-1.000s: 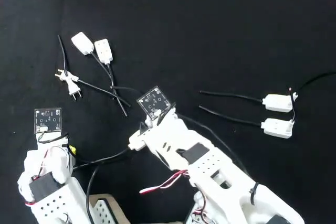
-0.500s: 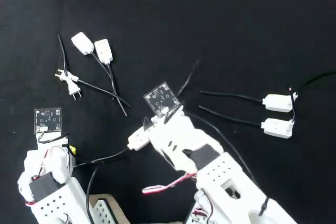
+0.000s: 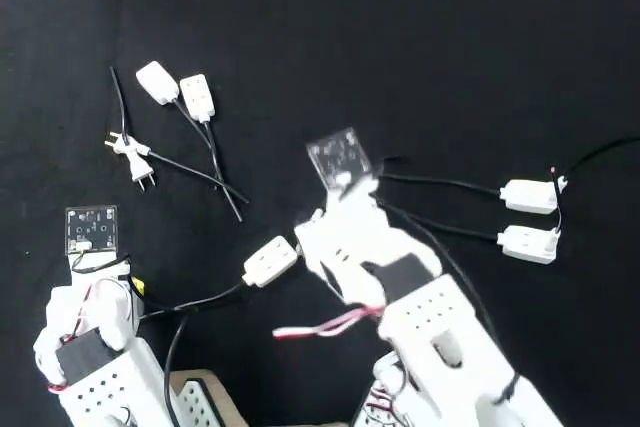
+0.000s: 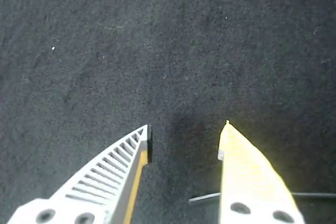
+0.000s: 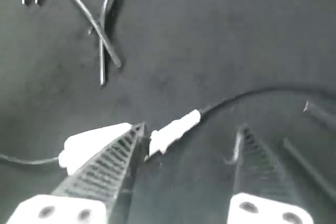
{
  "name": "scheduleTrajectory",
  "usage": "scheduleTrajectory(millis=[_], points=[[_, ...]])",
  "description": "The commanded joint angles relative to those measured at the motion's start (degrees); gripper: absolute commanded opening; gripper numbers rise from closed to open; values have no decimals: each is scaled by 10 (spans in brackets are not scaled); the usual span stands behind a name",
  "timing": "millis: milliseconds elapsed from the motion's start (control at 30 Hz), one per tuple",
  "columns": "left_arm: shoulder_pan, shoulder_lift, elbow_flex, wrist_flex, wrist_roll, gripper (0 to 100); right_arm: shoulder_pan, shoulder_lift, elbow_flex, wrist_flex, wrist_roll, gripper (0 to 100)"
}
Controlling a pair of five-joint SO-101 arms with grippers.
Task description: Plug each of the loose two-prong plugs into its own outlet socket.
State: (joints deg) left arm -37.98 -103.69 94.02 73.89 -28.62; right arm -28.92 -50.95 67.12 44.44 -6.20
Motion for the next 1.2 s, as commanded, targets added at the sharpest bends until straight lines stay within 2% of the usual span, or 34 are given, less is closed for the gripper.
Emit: scheduleTrajectory(millis=[0,67,167,333,433,567,700,867,1033,1167], points=[[-6,-4,-4,4,-5,220,12,126,-126,38,-12,259],[-6,-4,-4,4,-5,220,12,213,-206,80,-23,259],[-6,-4,-4,4,-5,220,25,345,-357,196,-57,259],[-6,-4,-4,4,-5,220,57,548,-616,387,-61,260],[-6,-4,-4,4,-5,220,60,647,-735,455,-72,259],[-6,-4,-4,4,-5,220,56,753,-849,505,-133,259],[-6,-4,-4,4,-5,220,53,826,-906,528,-186,253],[-6,-4,-4,4,-5,220,33,864,-912,521,-216,152],[-6,-4,-4,4,-5,220,24,868,-906,511,-264,204],[-6,-4,-4,4,-5,220,23,865,-858,482,-281,208]])
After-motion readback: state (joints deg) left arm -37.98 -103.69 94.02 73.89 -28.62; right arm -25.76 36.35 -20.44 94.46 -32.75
